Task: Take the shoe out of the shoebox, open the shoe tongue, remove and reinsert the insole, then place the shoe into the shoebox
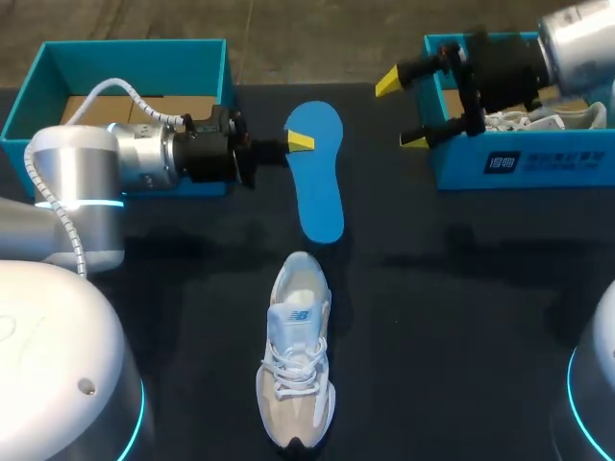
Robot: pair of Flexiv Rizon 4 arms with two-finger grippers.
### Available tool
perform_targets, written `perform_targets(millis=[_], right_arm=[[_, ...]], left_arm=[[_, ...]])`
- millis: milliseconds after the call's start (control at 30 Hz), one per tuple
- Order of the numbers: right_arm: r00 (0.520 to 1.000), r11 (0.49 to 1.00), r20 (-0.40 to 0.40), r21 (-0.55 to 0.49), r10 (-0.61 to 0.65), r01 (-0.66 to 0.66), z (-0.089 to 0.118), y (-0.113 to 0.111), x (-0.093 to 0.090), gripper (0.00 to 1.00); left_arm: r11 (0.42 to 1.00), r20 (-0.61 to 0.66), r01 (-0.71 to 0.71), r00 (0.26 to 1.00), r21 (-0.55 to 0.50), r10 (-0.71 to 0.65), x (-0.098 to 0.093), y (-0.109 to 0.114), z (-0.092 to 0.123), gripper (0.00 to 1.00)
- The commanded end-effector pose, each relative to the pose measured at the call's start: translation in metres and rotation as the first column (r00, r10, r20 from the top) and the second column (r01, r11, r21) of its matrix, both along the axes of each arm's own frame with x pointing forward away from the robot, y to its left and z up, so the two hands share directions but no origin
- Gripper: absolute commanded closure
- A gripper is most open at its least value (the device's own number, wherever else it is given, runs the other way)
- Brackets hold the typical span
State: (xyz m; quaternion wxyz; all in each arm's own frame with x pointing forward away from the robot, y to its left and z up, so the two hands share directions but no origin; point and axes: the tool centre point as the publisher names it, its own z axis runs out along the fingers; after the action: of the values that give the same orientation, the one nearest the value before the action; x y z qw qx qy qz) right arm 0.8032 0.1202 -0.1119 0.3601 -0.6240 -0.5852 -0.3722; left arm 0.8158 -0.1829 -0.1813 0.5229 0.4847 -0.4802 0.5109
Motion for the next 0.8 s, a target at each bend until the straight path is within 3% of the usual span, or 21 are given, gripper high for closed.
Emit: perform_targets(millis=[33, 367, 533, 567, 800], right_arm=[[1.000, 0.959, -0.002, -0.283, -0.005, 0.005, 0.024, 0.009, -0.005, 0.00], [1.000, 0.835, 0.009, -0.550, 0.013, -0.006, 0.048, 0.030, -0.006, 0.00], [1.000, 0.835, 0.009, -0.550, 0.013, -0.006, 0.048, 0.030, -0.006, 0.00], [1.000, 0.754, 0.027, -0.656, 0.008, 0.012, 0.059, 0.045, -0.010, 0.00], [0.998, 0.650, 0.066, -0.758, -0.004, 0.053, 0.068, 0.066, -0.017, 0.00]], left_arm=[[1.000, -0.001, 0.001, 1.000, 0.003, -0.001, 0.000, 0.001, 0.001, 1.00], [1.000, -0.001, 0.001, 1.000, 0.003, -0.001, 0.000, 0.001, 0.001, 1.00], [1.000, -0.001, 0.001, 1.000, 0.003, -0.001, 0.000, 0.001, 0.001, 1.00], [1.000, -0.001, 0.001, 1.000, 0.003, -0.001, 0.000, 0.001, 0.001, 1.00], [1.000, -0.001, 0.001, 1.000, 0.003, -0.001, 0.000, 0.001, 0.001, 1.00]])
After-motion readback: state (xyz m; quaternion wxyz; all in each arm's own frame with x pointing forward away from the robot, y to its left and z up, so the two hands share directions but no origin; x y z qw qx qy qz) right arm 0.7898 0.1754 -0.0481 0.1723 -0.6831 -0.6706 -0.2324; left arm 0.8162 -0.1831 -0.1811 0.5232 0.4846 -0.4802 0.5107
